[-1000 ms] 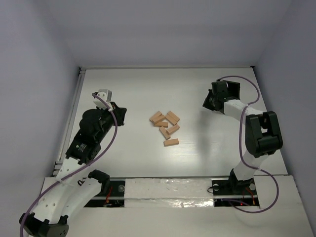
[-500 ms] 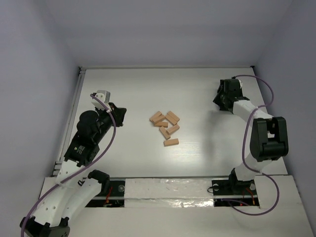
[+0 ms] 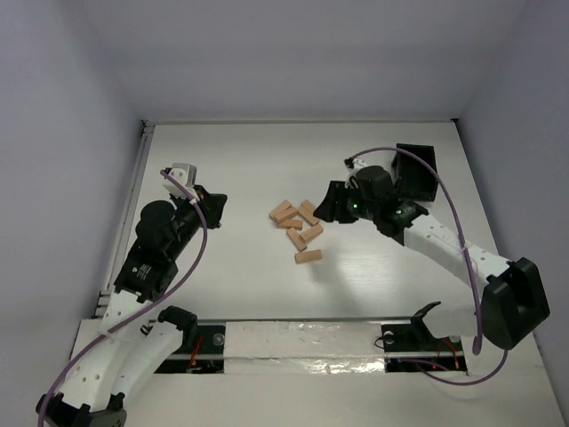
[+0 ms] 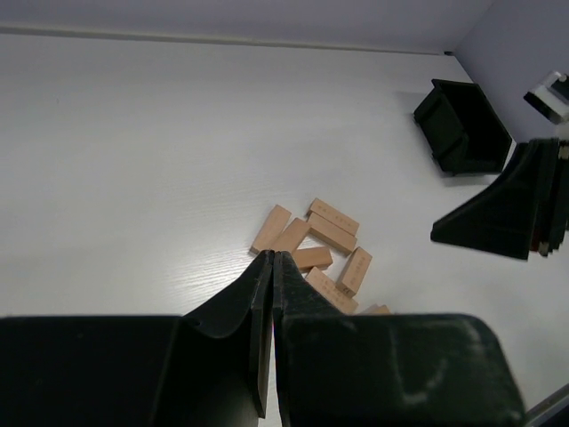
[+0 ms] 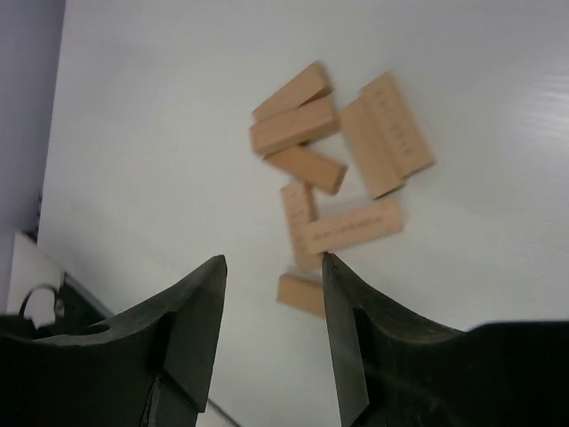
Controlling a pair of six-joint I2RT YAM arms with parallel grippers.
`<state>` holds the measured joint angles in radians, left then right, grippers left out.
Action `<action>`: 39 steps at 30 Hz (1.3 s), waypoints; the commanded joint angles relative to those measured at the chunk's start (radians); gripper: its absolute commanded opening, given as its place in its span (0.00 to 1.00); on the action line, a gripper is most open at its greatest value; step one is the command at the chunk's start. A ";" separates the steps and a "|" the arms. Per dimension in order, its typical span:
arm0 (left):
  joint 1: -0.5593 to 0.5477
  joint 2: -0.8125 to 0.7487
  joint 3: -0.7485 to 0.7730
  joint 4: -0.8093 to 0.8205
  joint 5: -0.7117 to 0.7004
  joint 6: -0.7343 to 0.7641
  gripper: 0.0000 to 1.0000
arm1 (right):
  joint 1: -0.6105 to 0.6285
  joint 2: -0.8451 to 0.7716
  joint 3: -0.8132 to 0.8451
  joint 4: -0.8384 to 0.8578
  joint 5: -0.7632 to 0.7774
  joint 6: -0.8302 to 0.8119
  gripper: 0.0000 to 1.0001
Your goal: Build the wood block tower
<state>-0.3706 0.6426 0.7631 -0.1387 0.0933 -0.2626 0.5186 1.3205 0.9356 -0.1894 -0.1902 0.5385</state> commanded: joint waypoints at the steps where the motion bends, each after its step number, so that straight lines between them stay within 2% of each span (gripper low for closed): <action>1: 0.007 -0.029 -0.002 0.045 -0.004 0.010 0.00 | 0.063 -0.040 -0.027 -0.077 0.040 -0.017 0.53; 4: 0.007 -0.038 -0.004 0.044 -0.010 0.008 0.00 | 0.161 -0.024 -0.026 -0.091 0.069 -0.002 0.52; 7: 0.007 -0.040 -0.004 0.044 -0.018 0.008 0.00 | 0.299 0.038 0.011 -0.101 0.156 0.000 0.28; 8: 0.007 -0.040 -0.004 0.042 -0.020 0.008 0.00 | 0.322 0.060 0.035 -0.101 0.172 0.000 0.05; 9: 0.007 -0.040 -0.004 0.042 -0.021 0.008 0.00 | 0.337 0.078 0.046 -0.096 0.178 0.005 0.00; 14: 0.007 -0.037 -0.007 0.033 -0.021 0.005 0.00 | 0.356 0.184 0.072 -0.070 0.167 0.012 0.00; 16: 0.007 -0.040 -0.007 0.031 -0.014 0.005 0.00 | 0.356 0.209 0.083 -0.074 0.179 0.014 0.09; 17: 0.007 -0.040 -0.007 0.031 -0.012 0.003 0.00 | 0.365 0.224 0.081 -0.067 0.186 0.015 0.20; 20: 0.007 -0.046 -0.010 0.033 -0.010 0.002 0.00 | 0.365 0.241 0.072 -0.045 0.241 0.031 0.33; 21: 0.007 -0.044 -0.010 0.034 -0.007 0.002 0.00 | 0.365 0.262 0.072 -0.042 0.248 0.029 0.34; 25: 0.007 -0.029 -0.008 0.036 0.003 0.002 0.00 | 0.365 0.331 0.088 -0.021 0.238 0.015 0.36; 39: 0.007 -0.058 -0.011 0.045 0.011 0.002 0.00 | 0.365 0.443 0.198 -0.122 0.420 -0.055 0.36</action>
<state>-0.3706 0.5949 0.7593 -0.1394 0.0860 -0.2630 0.8783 1.7348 1.0966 -0.2848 0.1654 0.5110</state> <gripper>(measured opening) 0.003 0.355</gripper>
